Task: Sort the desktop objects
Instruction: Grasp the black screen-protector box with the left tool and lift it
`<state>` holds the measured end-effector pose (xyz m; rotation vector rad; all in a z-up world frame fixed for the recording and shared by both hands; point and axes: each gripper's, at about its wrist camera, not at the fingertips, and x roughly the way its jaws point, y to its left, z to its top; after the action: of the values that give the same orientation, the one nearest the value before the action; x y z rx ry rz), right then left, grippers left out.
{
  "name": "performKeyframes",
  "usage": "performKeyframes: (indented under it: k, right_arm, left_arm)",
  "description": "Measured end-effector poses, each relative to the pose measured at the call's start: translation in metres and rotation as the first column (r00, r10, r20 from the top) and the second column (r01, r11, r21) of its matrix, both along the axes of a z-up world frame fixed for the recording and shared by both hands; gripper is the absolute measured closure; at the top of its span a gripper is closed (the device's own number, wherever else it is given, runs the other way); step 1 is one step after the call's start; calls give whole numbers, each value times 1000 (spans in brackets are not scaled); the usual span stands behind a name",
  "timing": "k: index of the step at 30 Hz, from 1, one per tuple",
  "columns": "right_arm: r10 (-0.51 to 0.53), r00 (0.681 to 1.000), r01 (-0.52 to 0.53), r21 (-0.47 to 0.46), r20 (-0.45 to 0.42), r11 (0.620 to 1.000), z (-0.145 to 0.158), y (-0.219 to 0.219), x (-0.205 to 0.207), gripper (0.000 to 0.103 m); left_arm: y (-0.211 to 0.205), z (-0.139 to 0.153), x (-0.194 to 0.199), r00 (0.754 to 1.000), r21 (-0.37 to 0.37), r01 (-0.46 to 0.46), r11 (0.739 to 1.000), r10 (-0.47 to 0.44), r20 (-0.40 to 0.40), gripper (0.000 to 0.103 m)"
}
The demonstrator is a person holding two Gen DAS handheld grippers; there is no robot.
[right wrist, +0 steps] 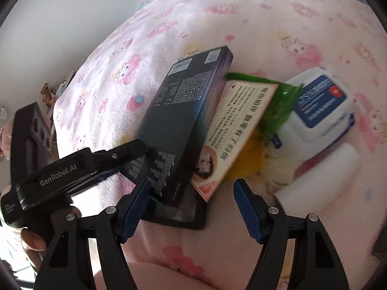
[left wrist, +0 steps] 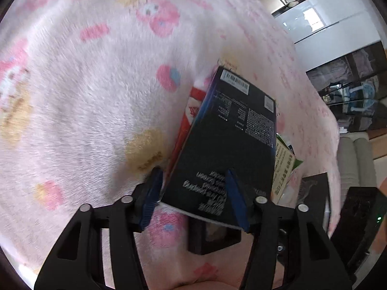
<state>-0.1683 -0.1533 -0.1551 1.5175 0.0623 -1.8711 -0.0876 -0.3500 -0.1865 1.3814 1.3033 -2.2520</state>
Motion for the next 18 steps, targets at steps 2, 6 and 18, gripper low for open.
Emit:
performKeyframes:
  k: [2, 6, 18]
  right_arm:
    - [-1, 1000, 1, -19, 31, 1000, -5, -3, -3, 34]
    - [3, 998, 2, -86, 60, 996, 3, 2, -7, 59]
    - [-87, 996, 85, -158, -8, 984, 43, 107, 14, 68]
  left_arm:
    - [3, 2, -3, 1000, -8, 17, 1000, -17, -1, 43]
    - [24, 16, -6, 996, -34, 83, 996, -83, -9, 46]
    - [122, 49, -7, 964, 15, 259, 966, -258, -67, 48]
